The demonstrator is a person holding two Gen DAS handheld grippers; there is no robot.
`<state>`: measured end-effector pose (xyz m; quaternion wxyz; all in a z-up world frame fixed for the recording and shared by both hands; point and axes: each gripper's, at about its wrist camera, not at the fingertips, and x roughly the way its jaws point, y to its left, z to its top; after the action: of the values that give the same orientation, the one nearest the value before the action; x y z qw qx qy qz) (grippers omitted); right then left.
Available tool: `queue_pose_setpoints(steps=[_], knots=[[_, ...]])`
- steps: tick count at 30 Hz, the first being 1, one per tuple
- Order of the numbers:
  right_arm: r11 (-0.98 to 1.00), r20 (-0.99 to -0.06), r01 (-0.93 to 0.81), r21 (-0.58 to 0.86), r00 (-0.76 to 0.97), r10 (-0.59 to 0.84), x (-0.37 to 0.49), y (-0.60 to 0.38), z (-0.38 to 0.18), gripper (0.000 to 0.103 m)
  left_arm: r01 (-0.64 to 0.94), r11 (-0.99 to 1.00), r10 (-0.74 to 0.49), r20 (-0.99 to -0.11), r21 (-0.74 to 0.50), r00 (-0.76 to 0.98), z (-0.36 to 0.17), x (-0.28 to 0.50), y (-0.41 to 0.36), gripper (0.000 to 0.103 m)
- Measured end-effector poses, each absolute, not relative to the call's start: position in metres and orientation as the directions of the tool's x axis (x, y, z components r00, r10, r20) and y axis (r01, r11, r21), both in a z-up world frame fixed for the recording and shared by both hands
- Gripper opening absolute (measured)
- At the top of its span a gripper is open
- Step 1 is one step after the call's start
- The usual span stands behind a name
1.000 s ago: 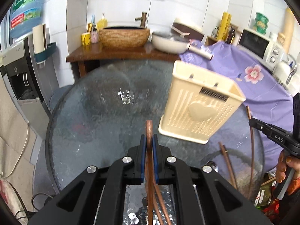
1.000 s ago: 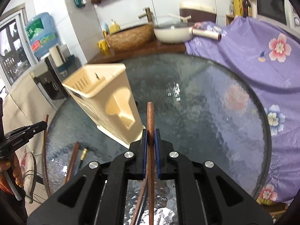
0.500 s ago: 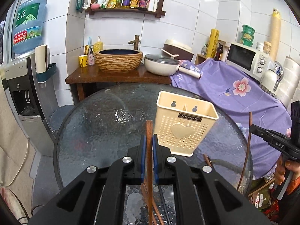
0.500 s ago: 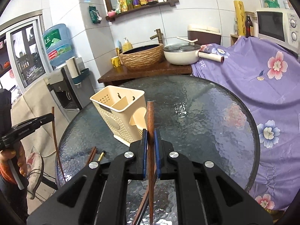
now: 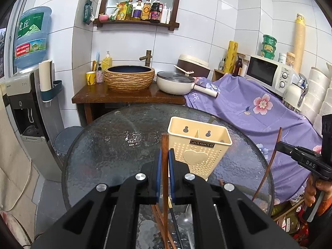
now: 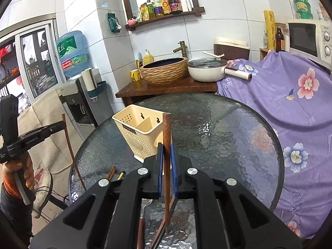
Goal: Organize utensils
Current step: 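Lift both held chopsticks and carry them above the cream utensil holder, then lower the chopsticks into the holder and open both tools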
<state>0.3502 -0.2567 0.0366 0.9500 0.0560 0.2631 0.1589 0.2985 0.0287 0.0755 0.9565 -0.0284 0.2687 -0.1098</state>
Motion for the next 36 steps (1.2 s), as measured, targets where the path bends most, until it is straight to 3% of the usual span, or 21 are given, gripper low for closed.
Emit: queue_pose_setpoints(steps=[16, 28, 36], knots=[[0.93, -0.452, -0.326, 0.168, 0.813, 0.367, 0.358, -0.239, 0.075, 0.008, 0.23, 0.963, -0.27, -0.449, -0.142, 0.851, 0.115, 0.308, 0.019, 0.007], [0.904, -0.396, -0.384, 0.19, 0.812, 0.428, 0.388, -0.22, 0.178, 0.008, 0.27, 0.95, -0.31, -0.369, -0.158, 0.876, 0.213, 0.336, 0.003, 0.007], [0.935, -0.366, -0.329, 0.133, 0.86, 0.355, 0.422, -0.204, 0.219, 0.008, 0.225, 0.963, -0.262, -0.334, -0.146, 0.905, 0.241, 0.373, -0.006, 0.007]])
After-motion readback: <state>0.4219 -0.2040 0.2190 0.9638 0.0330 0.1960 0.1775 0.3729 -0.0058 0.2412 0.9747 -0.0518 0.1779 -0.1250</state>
